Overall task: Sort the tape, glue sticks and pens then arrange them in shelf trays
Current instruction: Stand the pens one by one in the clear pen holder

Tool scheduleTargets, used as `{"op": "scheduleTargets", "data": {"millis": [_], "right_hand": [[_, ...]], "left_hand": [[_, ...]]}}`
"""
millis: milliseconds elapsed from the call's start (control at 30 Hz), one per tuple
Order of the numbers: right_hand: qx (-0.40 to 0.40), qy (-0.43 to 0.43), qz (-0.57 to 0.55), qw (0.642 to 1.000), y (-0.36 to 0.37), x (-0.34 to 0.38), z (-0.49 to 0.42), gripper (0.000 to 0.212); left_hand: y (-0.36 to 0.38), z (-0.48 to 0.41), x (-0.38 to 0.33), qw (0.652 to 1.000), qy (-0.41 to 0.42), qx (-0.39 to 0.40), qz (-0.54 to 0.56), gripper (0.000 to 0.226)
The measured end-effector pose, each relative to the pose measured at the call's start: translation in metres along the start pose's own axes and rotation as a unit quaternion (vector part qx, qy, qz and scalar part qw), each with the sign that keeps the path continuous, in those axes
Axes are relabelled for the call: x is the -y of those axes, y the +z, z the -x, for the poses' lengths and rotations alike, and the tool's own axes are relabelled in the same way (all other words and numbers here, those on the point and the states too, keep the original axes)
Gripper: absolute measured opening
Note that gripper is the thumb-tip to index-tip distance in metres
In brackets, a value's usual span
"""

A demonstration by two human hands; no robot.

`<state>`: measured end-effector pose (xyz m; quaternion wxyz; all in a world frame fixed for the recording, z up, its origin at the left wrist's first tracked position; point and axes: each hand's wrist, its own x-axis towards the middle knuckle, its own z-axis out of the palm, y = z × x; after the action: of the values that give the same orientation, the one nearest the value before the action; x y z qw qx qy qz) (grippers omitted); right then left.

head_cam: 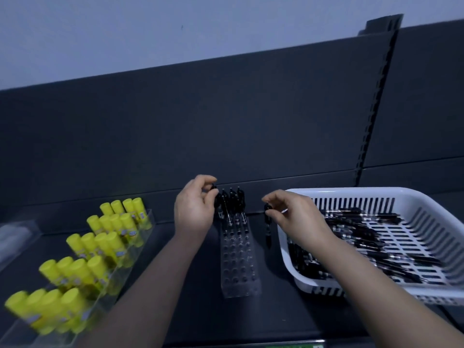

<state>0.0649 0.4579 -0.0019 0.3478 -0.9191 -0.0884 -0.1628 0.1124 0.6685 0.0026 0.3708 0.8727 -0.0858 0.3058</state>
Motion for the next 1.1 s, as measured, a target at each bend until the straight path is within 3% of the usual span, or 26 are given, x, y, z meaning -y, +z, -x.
{"op": "scheduleTargets", "data": {"millis": [367, 733, 1100], "right_hand": [[-0.043, -0.003, -0.032, 0.999, 0.007, 0.012, -0.008, 0.022], [-0.055, -0.054, -0.048, 0.996, 0.040, 0.050, -0.040, 0.021], [-0.031, -0.042, 0.002, 0.999, 0.055, 0.053, -0.052, 0.019]], "left_hand": [[0.010, 0.014, 0.016, 0.996, 0.043, 0.077, -0.015, 0.022], [-0.006, 0.011, 0.025, 0.994, 0.018, 0.109, -0.005, 0.066], [-0.026, 0.009, 0.036, 0.998, 0.005, 0.060, 0.000, 0.055]]}}
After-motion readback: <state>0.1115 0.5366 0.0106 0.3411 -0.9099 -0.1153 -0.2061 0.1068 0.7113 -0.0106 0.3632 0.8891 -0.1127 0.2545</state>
